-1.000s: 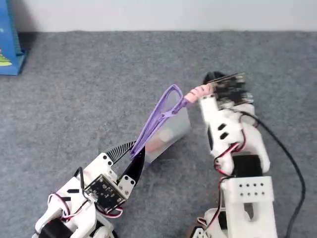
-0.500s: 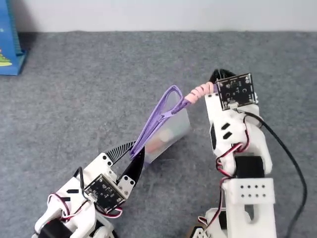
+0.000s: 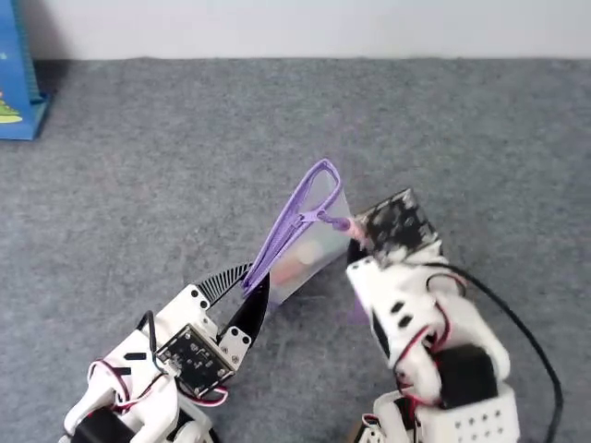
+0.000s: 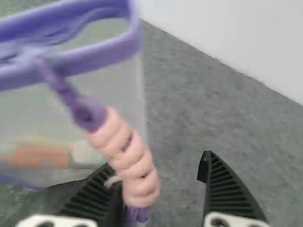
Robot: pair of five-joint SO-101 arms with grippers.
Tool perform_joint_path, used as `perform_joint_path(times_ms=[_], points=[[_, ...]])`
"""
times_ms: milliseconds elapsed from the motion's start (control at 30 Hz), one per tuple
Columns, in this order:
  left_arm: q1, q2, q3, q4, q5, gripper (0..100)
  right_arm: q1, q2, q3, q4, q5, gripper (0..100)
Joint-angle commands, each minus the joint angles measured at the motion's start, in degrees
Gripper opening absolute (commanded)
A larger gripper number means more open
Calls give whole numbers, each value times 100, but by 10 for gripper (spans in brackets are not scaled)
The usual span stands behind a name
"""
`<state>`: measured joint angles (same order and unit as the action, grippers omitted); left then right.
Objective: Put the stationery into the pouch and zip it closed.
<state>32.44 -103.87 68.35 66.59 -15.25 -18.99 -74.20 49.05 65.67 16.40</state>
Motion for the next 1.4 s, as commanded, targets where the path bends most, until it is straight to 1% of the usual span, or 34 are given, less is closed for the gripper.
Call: perform_joint_path(times_ms=[0, 100, 233, 300, 433, 600, 800, 833, 967, 1233, 1367], points=[[-9, 9, -75, 79, -70, 9, -462, -338, -360, 198, 9, 209], [-9, 9, -75, 79, -70, 9, -629, -418, -343, 136, 9, 209], [-9, 9, -66, 79, -70, 9, -664, -409, -220, -189, 9, 208], [-9, 9, -66, 79, -70, 9, -769, -418, -176, -295, -97, 208], [-9, 9, -66, 88, -70, 9, -1033, -470, -176, -303, -281, 208], [-9, 9, -66, 88, -70, 9, -1059, -453, -176, -303, -299, 203], [-9, 9, -40, 88, -62, 9, -1051, -444, -167, -699, -246, 33], [-9, 9, -4, 79, -62, 9, -1051, -426, -167, -752, -202, 24], [-9, 9, 40, 62, -62, 9, -980, -470, -167, -787, 440, 8], [-9, 9, 48, 88, -70, 9, 22, -418, -167, -1191, 1363, 9], [-9, 9, 48, 88, -70, 9, 321, -409, -167, -1411, 1530, 9]])
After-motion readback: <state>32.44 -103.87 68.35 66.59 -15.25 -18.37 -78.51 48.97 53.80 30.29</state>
